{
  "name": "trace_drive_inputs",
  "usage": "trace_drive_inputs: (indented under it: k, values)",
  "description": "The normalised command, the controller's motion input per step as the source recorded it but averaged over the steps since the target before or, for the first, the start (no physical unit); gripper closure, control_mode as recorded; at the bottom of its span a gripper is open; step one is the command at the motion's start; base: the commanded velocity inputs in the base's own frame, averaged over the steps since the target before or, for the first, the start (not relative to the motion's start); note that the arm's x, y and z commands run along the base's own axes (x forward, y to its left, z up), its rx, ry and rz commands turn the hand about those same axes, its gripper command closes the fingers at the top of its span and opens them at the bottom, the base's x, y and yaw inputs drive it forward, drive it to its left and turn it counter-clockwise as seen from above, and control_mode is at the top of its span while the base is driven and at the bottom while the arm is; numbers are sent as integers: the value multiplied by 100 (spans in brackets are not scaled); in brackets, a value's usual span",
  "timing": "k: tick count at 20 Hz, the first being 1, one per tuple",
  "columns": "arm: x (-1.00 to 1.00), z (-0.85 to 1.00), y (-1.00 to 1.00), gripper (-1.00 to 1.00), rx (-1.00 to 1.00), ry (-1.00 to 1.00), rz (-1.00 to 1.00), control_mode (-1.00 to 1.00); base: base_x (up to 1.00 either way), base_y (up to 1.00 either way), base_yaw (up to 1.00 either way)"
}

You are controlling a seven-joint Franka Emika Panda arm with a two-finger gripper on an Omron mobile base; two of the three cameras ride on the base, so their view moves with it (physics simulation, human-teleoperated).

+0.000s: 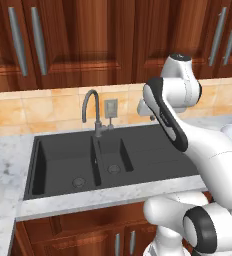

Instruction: Move the mug from next to the sink to the open cabinet. Then, move the bowl with the kiwi to the fridge to clear the area for faucet cleaning.

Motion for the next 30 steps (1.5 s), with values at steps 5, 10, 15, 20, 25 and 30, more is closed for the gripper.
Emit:
trace_drive_inputs:
  k: [5,10,15,20,25,30]
  values:
    - [-20,-6,-6,-100,0,0,0,-100,0,0,0]
    - [-18,-7,-16,-100,1,0,-2,100,-38,-57,-12]
    - [0,0,0,-100,0,0,0,100,-29,-100,-30]
    - [0,0,0,-100,0,0,0,100,0,-100,-31]
    - [28,-13,-12,-100,8,0,0,-100,12,-53,-8]
    - [62,-56,-14,-100,22,0,-4,-100,0,0,0]
